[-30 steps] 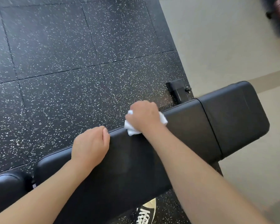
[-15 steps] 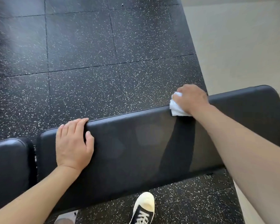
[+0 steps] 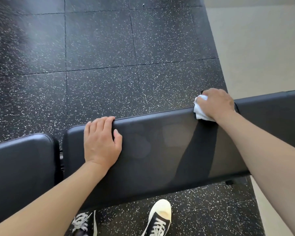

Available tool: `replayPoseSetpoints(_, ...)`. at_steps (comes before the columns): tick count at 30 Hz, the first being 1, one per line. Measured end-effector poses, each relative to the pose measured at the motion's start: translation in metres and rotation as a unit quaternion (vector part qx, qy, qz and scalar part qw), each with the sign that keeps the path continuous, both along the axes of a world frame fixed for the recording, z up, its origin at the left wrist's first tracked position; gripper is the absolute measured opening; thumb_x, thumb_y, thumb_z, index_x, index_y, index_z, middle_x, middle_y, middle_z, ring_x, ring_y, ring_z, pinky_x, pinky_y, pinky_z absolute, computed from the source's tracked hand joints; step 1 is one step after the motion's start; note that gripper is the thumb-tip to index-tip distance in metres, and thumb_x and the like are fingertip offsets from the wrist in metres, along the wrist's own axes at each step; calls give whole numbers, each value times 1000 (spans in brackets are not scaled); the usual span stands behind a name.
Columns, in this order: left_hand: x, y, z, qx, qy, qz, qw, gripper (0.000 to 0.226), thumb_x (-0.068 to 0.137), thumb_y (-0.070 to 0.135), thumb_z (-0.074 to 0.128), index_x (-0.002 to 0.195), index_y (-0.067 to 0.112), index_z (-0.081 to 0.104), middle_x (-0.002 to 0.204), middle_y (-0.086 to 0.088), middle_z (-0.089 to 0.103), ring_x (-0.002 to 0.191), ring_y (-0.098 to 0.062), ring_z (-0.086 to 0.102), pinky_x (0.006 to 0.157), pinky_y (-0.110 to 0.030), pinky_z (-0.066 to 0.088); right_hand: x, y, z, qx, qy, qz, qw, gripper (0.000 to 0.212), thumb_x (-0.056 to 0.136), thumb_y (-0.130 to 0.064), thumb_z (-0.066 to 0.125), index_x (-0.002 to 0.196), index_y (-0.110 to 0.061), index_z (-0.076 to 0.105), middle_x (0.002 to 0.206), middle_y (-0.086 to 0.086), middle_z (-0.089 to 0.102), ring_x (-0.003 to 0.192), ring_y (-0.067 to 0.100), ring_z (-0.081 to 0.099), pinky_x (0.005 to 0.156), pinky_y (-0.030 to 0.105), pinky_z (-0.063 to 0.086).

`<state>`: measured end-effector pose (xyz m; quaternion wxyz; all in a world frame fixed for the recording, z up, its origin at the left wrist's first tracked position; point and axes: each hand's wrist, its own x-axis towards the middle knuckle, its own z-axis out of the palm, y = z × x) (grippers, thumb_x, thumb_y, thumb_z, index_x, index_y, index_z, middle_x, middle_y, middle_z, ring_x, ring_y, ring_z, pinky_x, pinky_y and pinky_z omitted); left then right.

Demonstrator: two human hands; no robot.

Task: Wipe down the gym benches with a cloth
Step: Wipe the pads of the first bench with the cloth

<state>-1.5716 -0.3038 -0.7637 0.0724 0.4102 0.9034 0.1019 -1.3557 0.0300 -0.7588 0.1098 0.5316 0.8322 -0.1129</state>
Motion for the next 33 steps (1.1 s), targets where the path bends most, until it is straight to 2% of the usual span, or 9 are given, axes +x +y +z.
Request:
replayPoseSetpoints(5, -8, -4, 6, -11, -48, -22, 999, 54, 97, 36, 39, 144, 14, 56, 141, -5, 60, 135, -29, 49, 124, -48, 27, -73, -72, 2, -26, 20, 46, 998, 32, 93, -42, 50, 89, -19, 72, 106, 8, 69, 104, 35, 61, 80, 39, 43)
replayPoseSetpoints(9, -31, -27, 11, -13, -56, -113, 992, 58, 101, 37, 42, 152, 11, 48, 149, -5, 54, 141, -27, 46, 123, -46, 29, -132, -132, 1, -37, 25, 71, 996, 32, 94, -40, 47, 96, -22, 73, 109, 4, 68, 106, 34, 59, 85, 40, 43)
replayPoseSetpoints(12, -65, -66, 15, -29, -66, -97, 993, 59, 103, 37, 45, 157, 13, 42, 154, -4, 49, 144, -26, 43, 120, -47, 32, -174, -176, 1, -32, 35, 85, 995, 33, 96, -40, 48, 97, -19, 74, 104, 4, 67, 104, 34, 59, 86, 41, 43)
replayPoseSetpoints(15, -101, -106, 17, -28, -101, -95, 990, 61, 106, 31, 49, 160, 8, 36, 156, -9, 48, 136, -27, 52, 113, -42, 43, -213, -217, 2, -29, 38, 94, 994, 32, 96, -40, 48, 93, -18, 72, 98, 3, 66, 98, 33, 59, 83, 40, 41)
replayPoseSetpoints(18, -123, -127, 19, -39, -74, -159, 984, 59, 103, 25, 55, 156, 3, 42, 149, -12, 56, 136, -31, 55, 119, -49, 40, -252, -253, 3, -40, 37, 109, 993, 30, 95, -38, 48, 87, -19, 70, 91, 1, 63, 93, 31, 57, 80, 40, 39)
replayPoseSetpoints(20, -142, -137, 20, -81, -57, -134, 986, 54, 103, 34, 48, 153, 12, 48, 146, -4, 57, 139, -28, 50, 121, -57, 30, -277, -274, 5, -50, 29, 123, 991, 29, 93, -36, 47, 82, -19, 67, 83, -2, 55, 89, 29, 54, 76, 40, 36)
replayPoseSetpoints(23, -169, -156, 18, -105, -59, -105, 987, 52, 103, 43, 43, 147, 17, 53, 146, -3, 55, 138, -28, 47, 121, -54, 29, -306, -303, 7, -43, 40, 154, 986, 26, 91, -35, 49, 71, -20, 56, 73, -5, 44, 80, 26, 47, 71, 38, 31)
replayPoseSetpoints(27, -179, -165, 15, -71, -72, -99, 990, 52, 99, 44, 46, 141, 15, 56, 140, -5, 59, 129, -29, 54, 117, -50, 35, -330, -334, 3, 9, 30, 260, 965, 29, 92, -40, 51, 78, -20, 65, 79, -1, 59, 80, 26, 53, 71, 38, 28)
replayPoseSetpoints(33, -172, -160, 21, -69, -82, -66, 992, 46, 101, 37, 48, 142, 16, 55, 143, -2, 58, 134, -26, 51, 119, -49, 30, -327, -333, -2, 40, 69, 243, 967, 32, 92, -41, 57, 75, -16, 66, 76, 1, 59, 75, 28, 53, 68, 36, 27)
